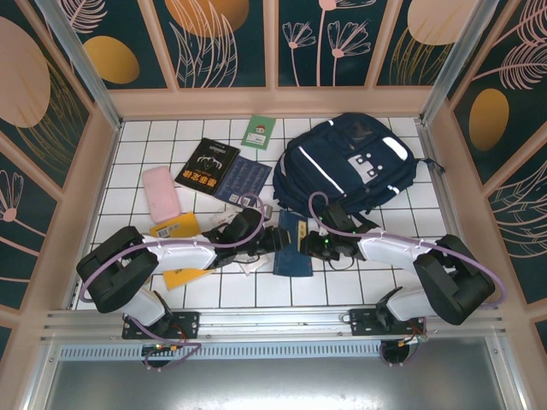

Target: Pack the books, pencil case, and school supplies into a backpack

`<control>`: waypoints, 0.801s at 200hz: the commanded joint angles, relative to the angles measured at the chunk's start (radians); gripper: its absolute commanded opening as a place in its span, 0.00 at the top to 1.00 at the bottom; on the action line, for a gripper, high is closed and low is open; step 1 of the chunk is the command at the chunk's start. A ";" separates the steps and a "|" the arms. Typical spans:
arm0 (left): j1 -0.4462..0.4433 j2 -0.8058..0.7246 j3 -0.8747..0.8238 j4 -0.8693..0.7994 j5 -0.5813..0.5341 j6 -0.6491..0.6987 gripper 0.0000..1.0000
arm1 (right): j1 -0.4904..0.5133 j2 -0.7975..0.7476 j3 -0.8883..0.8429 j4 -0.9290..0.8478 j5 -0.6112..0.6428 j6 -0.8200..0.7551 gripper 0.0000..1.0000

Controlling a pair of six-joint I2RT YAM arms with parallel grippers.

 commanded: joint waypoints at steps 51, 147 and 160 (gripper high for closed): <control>-0.013 -0.121 0.055 -0.261 -0.134 0.070 1.00 | 0.012 -0.051 0.134 -0.145 0.090 -0.069 0.65; 0.102 -0.446 0.045 -0.413 -0.189 0.067 1.00 | -0.021 0.189 0.614 -0.319 0.518 -0.427 0.56; 0.125 -0.460 0.065 -0.443 -0.191 0.076 1.00 | -0.027 0.261 0.681 -0.316 0.523 -0.464 0.55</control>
